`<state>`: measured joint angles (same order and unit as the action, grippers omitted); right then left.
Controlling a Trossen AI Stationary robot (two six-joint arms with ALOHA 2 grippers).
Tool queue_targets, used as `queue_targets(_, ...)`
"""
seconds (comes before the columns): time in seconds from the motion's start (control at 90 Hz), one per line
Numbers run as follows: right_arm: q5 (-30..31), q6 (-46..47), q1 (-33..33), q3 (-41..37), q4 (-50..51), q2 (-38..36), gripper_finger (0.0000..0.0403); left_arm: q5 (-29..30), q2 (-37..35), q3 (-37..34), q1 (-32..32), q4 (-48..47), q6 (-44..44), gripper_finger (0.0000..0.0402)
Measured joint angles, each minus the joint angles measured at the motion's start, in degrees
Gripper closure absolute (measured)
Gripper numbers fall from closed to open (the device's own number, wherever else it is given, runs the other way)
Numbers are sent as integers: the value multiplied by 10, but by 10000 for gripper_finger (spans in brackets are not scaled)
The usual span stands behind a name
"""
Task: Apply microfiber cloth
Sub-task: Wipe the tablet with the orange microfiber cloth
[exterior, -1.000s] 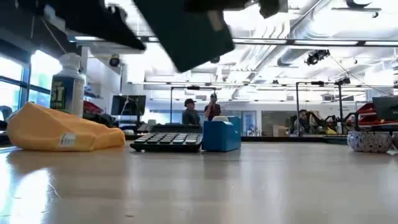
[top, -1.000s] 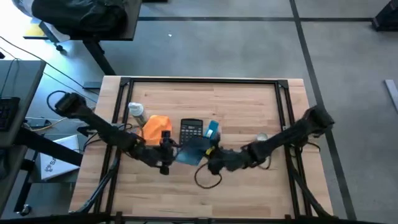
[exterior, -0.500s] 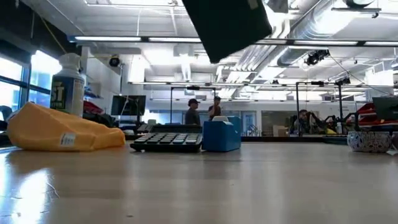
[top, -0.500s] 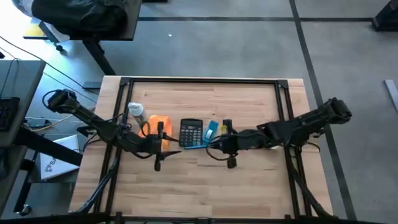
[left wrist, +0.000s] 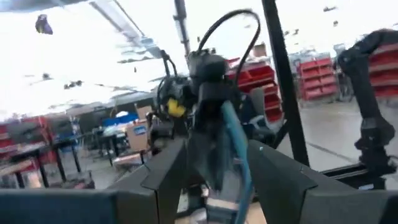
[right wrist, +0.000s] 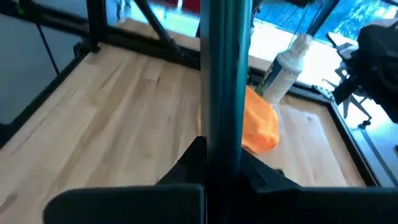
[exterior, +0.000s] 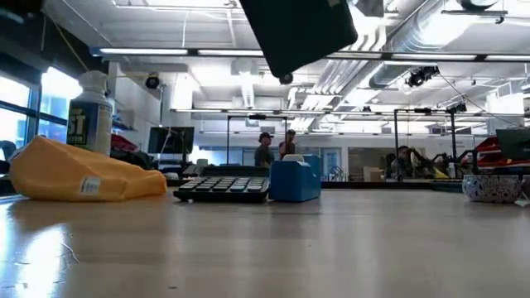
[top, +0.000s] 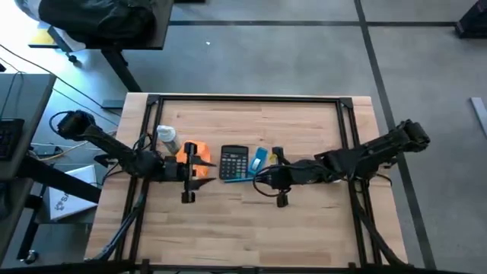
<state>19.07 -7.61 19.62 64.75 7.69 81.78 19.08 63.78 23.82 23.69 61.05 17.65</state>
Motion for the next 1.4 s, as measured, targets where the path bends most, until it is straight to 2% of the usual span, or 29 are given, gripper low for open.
queue_targets(0.111, -2, 3, -7, 0, -5, 7, 401, -55, 0, -16, -16, 24, -15, 245)
queue_targets(0.211, -4, 0, -14, 0, -18, 23, 401, -65, 1, -15, -24, 20, -18, 245)
queue_targets(0.333, 5, -2, -20, 0, -52, 41, 401, -63, 16, -15, -27, 17, -20, 245)
queue_targets(0.511, 17, -8, -33, 0, -82, 60, 401, -26, 52, -14, -27, 22, -38, 245)
queue_targets(0.733, -5, -18, -43, 0, -104, 71, 401, -26, 105, 22, -35, 25, -32, 245)
queue_targets(0.878, -5, -18, -44, 0, -109, 71, 401, -20, 129, 45, -35, 73, -10, 245)
queue_targets(1.233, -4, -57, -44, 0, -167, 71, 401, -21, 142, 54, -35, 125, 10, 245)
queue_targets(1.4, -4, -59, -44, 0, -164, 71, 401, -23, 141, 54, -35, 152, 10, 245)
